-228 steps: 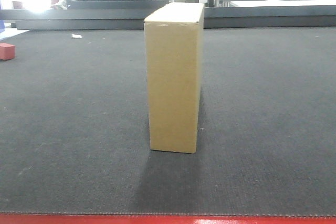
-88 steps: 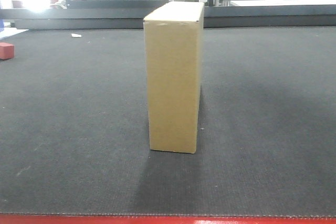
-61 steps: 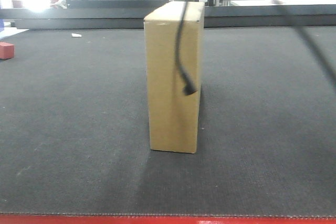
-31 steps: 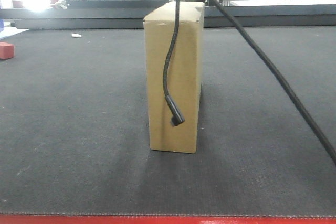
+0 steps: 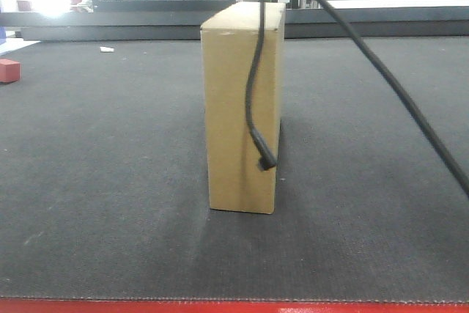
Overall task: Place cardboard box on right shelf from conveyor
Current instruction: 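Lower the right gripper over the box top, fingers straddling it, then close the right gripper on the top of the cardboard box, then lift the box off the conveyor with the right gripper, then drive the base to the steel shelf holding the box in the right gripper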
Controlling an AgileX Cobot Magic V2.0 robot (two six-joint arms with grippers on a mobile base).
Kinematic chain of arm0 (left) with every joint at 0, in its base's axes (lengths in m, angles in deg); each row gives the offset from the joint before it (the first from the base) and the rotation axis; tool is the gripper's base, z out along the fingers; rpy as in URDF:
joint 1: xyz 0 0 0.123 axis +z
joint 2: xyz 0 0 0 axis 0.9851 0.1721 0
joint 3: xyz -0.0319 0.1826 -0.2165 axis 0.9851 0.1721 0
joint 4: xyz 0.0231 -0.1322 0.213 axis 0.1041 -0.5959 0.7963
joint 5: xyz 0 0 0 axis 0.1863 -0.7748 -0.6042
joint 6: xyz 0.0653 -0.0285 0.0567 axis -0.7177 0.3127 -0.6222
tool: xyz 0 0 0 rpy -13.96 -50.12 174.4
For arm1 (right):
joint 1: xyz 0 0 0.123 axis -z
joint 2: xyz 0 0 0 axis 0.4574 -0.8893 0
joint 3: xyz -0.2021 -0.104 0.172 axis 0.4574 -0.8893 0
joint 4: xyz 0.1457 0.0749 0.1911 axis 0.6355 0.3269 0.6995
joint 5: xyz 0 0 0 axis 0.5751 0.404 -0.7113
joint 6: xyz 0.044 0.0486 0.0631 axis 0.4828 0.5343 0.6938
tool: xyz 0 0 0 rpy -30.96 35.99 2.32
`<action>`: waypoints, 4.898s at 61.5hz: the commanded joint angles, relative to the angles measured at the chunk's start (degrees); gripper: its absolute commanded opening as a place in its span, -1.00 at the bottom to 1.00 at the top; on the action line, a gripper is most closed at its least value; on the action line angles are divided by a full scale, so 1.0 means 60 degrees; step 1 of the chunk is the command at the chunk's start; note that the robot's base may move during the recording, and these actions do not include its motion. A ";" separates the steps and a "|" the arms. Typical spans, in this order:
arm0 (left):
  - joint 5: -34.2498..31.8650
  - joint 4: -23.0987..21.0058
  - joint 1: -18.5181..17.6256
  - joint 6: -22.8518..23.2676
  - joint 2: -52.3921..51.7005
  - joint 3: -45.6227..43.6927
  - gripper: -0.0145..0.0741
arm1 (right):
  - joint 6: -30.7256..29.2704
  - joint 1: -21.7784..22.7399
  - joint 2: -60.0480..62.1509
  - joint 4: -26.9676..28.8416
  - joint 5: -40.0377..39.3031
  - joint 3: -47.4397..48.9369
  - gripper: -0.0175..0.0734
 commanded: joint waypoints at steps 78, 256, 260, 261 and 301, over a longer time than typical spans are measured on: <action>-0.0813 -0.0056 -0.0022 -0.0003 -0.0144 0.0091 -0.94 | -0.0005 0.0275 0.0222 0.0460 0.0119 -0.0713 0.68; -0.0813 -0.0056 -0.0022 -0.0003 -0.0144 0.0091 -0.94 | -0.6868 0.5737 1.5868 0.2008 -0.3684 -1.1072 -0.15; -0.0813 -0.0056 -0.0022 -0.0003 -0.0144 0.0091 -0.94 | -0.6868 0.5737 1.5868 0.2008 -0.3684 -1.1072 -0.15; -0.0813 -0.0056 -0.0022 -0.0003 -0.0144 0.0091 -0.94 | -0.6868 0.5737 1.5868 0.2008 -0.3684 -1.1072 -0.15; -0.0813 -0.0056 -0.0022 -0.0003 -0.0144 0.0091 -0.94 | -0.6868 0.5737 1.5868 0.2008 -0.3684 -1.1072 -0.15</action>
